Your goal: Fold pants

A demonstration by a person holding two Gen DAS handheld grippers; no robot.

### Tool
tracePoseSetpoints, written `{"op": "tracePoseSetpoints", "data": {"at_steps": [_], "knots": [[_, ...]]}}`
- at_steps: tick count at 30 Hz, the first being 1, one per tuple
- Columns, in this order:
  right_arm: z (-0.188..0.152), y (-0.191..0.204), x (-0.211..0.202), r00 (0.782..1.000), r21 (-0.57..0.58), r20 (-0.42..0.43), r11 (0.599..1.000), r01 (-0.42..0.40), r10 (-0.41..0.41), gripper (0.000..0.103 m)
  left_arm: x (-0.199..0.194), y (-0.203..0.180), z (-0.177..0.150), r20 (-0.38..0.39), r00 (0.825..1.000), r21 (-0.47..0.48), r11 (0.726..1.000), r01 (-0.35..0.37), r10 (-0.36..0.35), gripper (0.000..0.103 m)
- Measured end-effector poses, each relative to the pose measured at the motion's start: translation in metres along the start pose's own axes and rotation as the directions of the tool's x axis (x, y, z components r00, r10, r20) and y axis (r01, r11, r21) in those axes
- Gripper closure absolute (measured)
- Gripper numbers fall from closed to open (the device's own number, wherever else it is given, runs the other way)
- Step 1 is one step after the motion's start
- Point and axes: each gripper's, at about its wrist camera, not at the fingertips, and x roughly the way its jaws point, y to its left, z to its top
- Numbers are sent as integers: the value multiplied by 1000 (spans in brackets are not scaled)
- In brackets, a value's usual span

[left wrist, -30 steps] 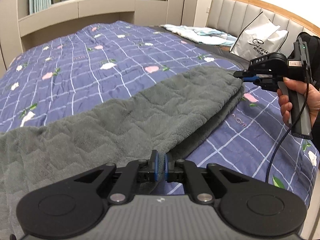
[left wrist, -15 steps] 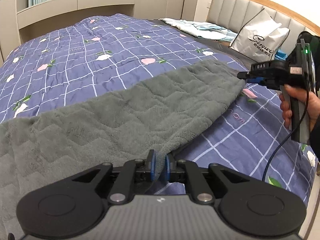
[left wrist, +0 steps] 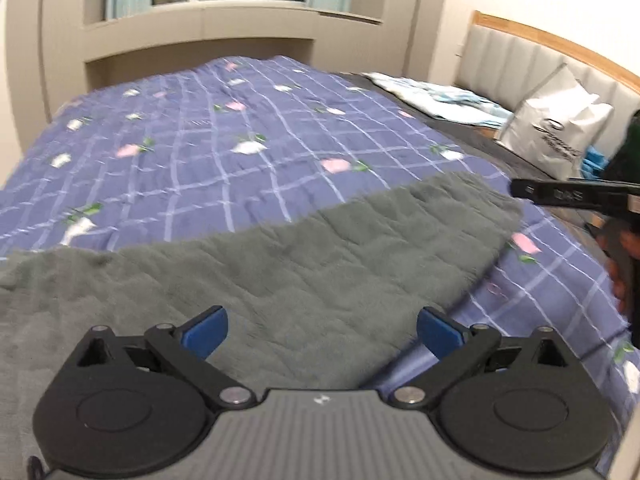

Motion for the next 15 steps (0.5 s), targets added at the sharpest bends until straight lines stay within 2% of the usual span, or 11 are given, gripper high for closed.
{"op": "tracePoseSetpoints", "data": {"at_steps": [8,12,15], "knots": [[10,18,-16,999,-76,31,997,-12,14,1,-3,16,6,4,994,-24,994,-111,111,0],[11,19,-18,999,-82,37,997,-16,19,1,0,26,5,-4,979,-18,979,-205,204,0],[7,16,-13,999,-73,22,997,-31,32,1,8,32,7,-44,963,-22,964,-265,264,0]]}}
